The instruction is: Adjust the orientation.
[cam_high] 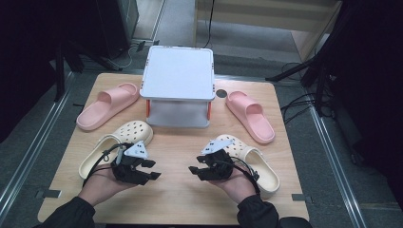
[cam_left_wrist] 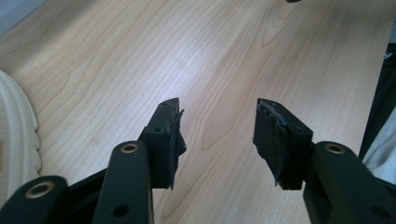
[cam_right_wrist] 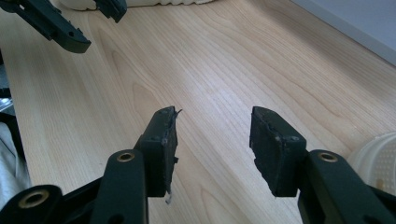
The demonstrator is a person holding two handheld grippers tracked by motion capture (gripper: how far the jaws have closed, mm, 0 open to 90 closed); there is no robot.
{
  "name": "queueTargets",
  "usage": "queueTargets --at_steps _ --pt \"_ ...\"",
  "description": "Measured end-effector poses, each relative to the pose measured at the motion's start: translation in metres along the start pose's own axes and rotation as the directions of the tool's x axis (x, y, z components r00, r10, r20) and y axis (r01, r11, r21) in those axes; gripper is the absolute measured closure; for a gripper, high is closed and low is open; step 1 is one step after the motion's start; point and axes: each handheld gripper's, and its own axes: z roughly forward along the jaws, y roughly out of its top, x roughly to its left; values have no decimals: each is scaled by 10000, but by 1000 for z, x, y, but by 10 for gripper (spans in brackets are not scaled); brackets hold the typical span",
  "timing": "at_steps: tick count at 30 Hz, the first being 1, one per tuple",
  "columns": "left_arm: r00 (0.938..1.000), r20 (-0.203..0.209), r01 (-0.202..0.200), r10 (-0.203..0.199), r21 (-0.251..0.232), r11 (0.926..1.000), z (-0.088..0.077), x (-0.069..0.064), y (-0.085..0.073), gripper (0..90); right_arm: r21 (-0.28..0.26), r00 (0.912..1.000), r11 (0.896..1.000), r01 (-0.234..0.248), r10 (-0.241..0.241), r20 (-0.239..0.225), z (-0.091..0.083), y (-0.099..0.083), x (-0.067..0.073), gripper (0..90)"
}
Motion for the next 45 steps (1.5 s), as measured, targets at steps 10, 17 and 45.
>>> queueTargets --at_steps 10,17,45 --pt "9977 5 677 -677 89 9977 -7 7 -4 513 186 9979 9979 618 -614 -195 0 1 2 522" --pt "9968 -32 803 -802 144 9967 -18 7 -7 538 214 9980 9984 520 -512 -376 2 3 3 531" --pt "9739 -869 2087 -2097 -202 9778 -68 34 -40 560 966 9951 9910 927 -887 -441 13 9 3 504"
